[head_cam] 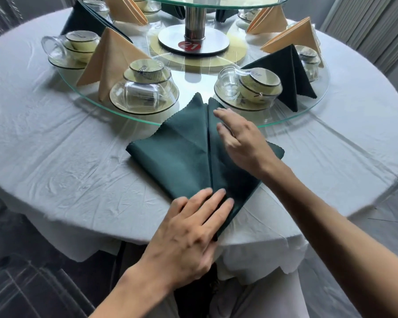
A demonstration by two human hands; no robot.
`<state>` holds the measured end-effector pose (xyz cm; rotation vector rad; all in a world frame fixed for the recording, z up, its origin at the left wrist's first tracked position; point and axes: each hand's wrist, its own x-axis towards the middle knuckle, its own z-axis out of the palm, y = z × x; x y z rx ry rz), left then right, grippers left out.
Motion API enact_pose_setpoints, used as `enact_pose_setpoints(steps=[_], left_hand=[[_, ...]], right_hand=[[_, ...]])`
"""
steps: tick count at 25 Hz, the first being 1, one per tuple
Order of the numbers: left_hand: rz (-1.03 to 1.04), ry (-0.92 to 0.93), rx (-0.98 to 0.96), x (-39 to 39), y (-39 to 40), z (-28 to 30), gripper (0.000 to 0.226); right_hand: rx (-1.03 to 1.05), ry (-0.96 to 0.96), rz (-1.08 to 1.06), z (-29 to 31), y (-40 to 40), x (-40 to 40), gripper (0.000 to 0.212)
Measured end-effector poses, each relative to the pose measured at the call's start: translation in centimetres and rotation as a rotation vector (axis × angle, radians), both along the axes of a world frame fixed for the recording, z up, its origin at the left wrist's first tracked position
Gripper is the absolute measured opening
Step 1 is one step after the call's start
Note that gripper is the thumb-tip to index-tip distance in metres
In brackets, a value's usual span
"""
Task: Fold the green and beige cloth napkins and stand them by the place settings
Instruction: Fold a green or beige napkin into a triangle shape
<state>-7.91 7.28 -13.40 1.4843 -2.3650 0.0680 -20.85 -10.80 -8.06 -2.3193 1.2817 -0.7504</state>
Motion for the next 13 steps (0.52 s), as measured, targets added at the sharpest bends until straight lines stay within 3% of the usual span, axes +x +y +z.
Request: enact_pose_setpoints(steps=[2,4,9,13], left_hand=[[-0.029,-0.063,0.013,0.0,-0.5,-0.2,0.074],[-0.072,-0.101,0.031,0.1,-0.8,-0.4,0.073],[-0.092,-0.144,0.070,0.1,-0.7,-0.6,0.068],[-0.106,-0.201,0.104,0.2,-0.7,-0.4,0.070]], right_hand=[[0.029,-0.131,0.001,-0.8,4.8,-1.8,0.042],[0.056,-0.112,0.013,-2.2,9.3,-3.6,0.045],[-0.099,0.427,0.126,-5.2,12.8,-6.2,0.063],[-0.013,0.619,0.069,-4.4,6.4,-9.2,0.083]])
